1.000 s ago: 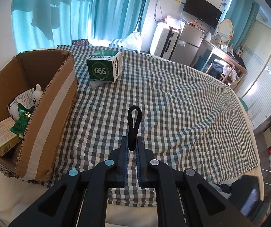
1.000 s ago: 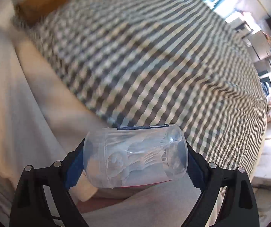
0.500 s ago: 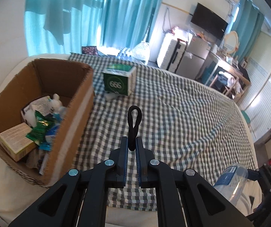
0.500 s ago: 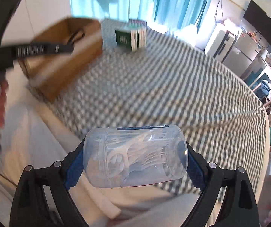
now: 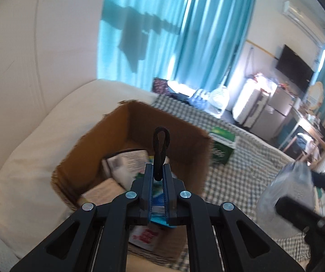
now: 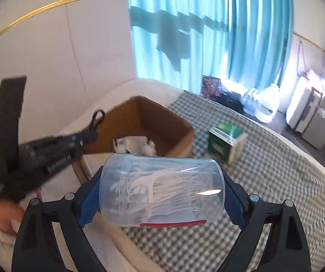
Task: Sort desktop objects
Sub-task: 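Open both tools to drop the hair tie and container into the box, then move both tools back toward the green medicine box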
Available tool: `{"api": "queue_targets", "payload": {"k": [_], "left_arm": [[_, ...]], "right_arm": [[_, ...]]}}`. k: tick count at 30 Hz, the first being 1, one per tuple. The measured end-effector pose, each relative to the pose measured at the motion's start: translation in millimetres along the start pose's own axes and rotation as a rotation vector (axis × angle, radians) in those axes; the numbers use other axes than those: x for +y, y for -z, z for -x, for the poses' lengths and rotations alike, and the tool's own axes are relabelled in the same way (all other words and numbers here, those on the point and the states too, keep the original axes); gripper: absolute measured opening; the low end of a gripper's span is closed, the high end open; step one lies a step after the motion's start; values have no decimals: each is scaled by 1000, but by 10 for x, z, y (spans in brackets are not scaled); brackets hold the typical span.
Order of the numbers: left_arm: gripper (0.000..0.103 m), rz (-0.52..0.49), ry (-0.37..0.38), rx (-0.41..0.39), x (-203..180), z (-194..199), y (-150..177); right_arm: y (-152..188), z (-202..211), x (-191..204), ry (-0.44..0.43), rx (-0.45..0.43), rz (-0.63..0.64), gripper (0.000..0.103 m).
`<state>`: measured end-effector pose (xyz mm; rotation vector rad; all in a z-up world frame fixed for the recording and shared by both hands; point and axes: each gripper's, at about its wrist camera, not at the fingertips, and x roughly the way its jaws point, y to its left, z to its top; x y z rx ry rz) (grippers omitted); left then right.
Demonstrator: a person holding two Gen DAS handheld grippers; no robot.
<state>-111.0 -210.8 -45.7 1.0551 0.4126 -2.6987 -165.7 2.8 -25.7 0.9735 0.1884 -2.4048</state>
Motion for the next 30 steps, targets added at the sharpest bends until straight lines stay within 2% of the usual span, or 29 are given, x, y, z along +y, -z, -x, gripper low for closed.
{"api": "queue_targets", "payload": {"k": [3, 7, 9, 11, 12, 14, 16, 22, 26, 30], "left_arm": [[7, 4, -33, 40, 185, -201, -7], [11, 26, -59, 74, 355, -495, -62], [26, 26, -65, 88, 359, -612, -86], [57, 25, -60, 95, 351, -680, -95], [63, 27, -64, 91, 353, -688, -79], [87, 41, -87, 72, 346, -689, -74], [97, 61, -118, 66, 331, -682, -62], [97, 50, -112, 94, 91, -525, 100], [97, 21, -90, 72, -202, -294, 144], [100, -29, -46, 30, -613, -6, 196]], "right_arm": [[-176, -331, 135, -19, -11, -3, 91], [-384, -636, 125, -117, -25, -103, 91], [-501, -766, 127, -123, -40, -130, 91], [-580, -876, 106, -120, -28, -126, 91], [-613, -902, 100, -96, -26, -122, 91], [-636, -900, 57, -62, -43, -108, 91], [-605, -839, 7, -26, -71, -96, 92], [-423, -439, -231, 38, -124, -120, 92], [-290, -14, -358, 41, -174, -138, 94], [-156, 417, -435, 91, -216, -113, 95]]}}
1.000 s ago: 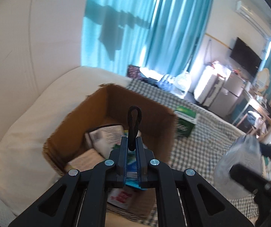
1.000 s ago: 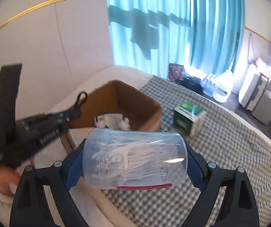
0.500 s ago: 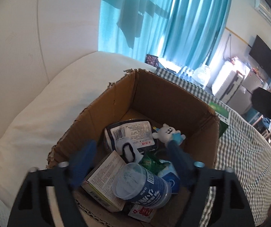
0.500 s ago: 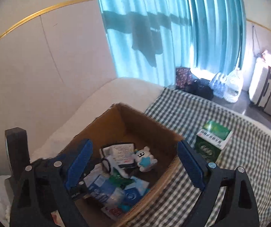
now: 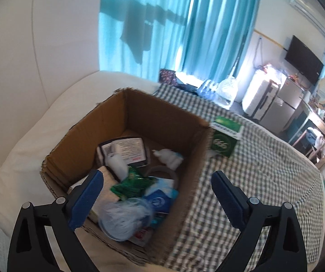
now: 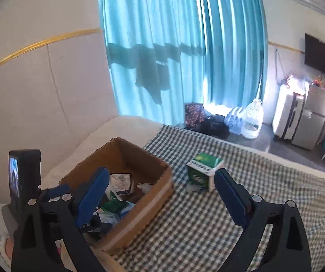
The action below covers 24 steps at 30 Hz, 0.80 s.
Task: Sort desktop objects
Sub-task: 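Move both tools back toward the green medicine box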
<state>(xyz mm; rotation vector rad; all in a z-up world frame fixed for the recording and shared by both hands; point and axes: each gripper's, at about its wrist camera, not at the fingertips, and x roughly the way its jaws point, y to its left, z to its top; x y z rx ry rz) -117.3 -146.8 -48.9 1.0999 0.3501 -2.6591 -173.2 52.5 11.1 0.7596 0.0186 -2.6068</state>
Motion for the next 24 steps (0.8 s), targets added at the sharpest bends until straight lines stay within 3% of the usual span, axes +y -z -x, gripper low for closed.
{"api": "queue_targets", "payload": {"k": [6, 13, 16, 20, 24], "left_arm": [[102, -87, 47, -17, -611, 241, 75], [103, -165, 63, -58, -1181, 292, 236], [103, -196, 58, -59, -1357, 209, 315], [103, -214, 63, -35, -1511, -3, 395], [103, -240, 55, -14, -1604, -281, 436]], "right_arm": [[99, 605, -276, 51, -69, 26, 98], [303, 915, -842, 95, -89, -54, 98], [408, 884, -1113, 140, -71, -97, 98], [548, 660, -1415, 102, -23, -157, 98], [633, 329, -1558, 88, 29, -138, 98]]}}
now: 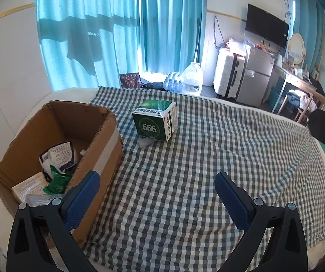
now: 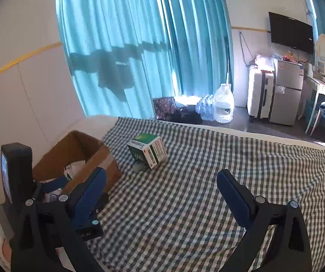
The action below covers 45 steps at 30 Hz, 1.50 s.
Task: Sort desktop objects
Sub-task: 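Move both tools back toward the green medicine box, then grasp the white plastic tube with the left tool while the right tool grasps the green medicine box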
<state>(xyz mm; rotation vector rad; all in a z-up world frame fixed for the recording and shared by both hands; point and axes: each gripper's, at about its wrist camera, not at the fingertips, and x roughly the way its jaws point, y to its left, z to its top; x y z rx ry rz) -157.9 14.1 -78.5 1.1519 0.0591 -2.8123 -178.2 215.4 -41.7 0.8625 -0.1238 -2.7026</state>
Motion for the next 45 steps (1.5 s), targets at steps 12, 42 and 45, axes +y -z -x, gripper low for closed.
{"api": "queue_targets", "payload": {"k": [12, 42, 45], "left_arm": [[103, 0, 32, 47, 20, -1058, -7], [103, -10, 75, 90, 27, -2127, -150], [103, -14, 61, 94, -42, -2272, -263]], "right_arm": [[-156, -1580, -18, -128, 124, 210, 98], [57, -2414, -678, -20, 179, 8, 87], [320, -2032, -924, 18, 184, -68, 87]]}}
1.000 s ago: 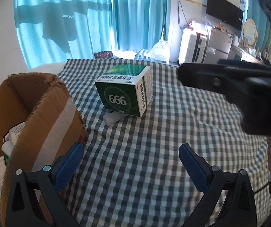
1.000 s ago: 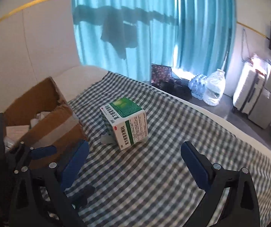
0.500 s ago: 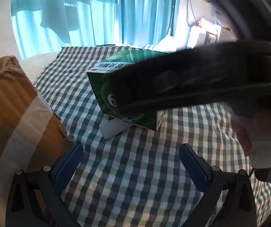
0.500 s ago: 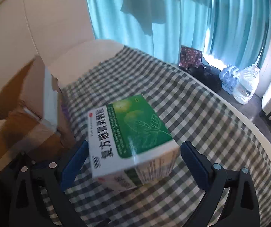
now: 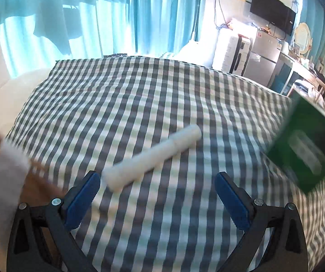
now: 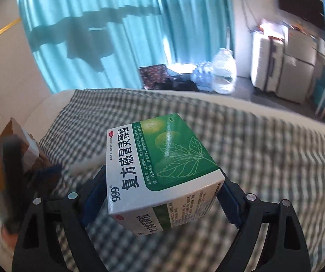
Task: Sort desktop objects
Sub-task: 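Grasp the white plastic tube with the left tool while the right tool grasps the green medicine box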
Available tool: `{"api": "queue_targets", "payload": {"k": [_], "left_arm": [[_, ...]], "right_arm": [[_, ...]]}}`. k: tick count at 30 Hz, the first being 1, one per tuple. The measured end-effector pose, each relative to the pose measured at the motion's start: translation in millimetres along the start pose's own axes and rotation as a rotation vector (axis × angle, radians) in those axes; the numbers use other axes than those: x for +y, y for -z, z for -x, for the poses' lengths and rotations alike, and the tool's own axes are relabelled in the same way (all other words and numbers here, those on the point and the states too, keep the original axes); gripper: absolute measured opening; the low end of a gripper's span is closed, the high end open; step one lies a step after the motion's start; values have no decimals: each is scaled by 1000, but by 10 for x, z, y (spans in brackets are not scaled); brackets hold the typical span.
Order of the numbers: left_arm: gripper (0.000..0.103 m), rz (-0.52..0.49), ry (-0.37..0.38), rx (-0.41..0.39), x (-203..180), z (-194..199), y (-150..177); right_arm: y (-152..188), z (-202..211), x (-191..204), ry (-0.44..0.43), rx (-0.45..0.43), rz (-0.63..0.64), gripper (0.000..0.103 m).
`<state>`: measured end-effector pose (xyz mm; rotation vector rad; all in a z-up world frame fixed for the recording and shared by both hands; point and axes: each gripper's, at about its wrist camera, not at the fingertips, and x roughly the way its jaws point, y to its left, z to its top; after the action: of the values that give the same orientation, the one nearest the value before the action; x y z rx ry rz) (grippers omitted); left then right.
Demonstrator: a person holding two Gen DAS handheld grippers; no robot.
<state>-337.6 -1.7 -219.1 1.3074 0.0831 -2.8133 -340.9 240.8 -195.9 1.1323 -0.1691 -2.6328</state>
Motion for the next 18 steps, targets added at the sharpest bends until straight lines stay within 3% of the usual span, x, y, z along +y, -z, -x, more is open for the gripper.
{"api": "queue_targets", "payload": {"k": [3, 6, 7, 9, 12, 14, 15, 18], "left_arm": [[103, -58, -44, -20, -151, -179, -227], [103, -180, -97, 108, -137, -581, -376], [103, -182, -57, 199, -76, -730, -356], [100, -120, 35, 221, 47, -728, -420], [55, -214, 58, 238, -33, -621, -419], [13, -240, 60, 252, -89, -512, -406], [8, -228, 82, 265, -100, -439, -384], [8, -191, 97, 259, -51, -188, -278]], "right_arm": [[254, 226, -169, 1, 12, -63, 88], [483, 433, -310, -13, 20, -130, 88], [539, 476, -346, -18, 21, -150, 88], [626, 534, -372, -18, 18, -174, 88], [720, 611, -376, 11, 30, -164, 88], [742, 601, -334, 22, 45, -157, 88], [749, 600, -302, 30, 46, -155, 87], [810, 647, -243, 26, 56, -194, 87]]}}
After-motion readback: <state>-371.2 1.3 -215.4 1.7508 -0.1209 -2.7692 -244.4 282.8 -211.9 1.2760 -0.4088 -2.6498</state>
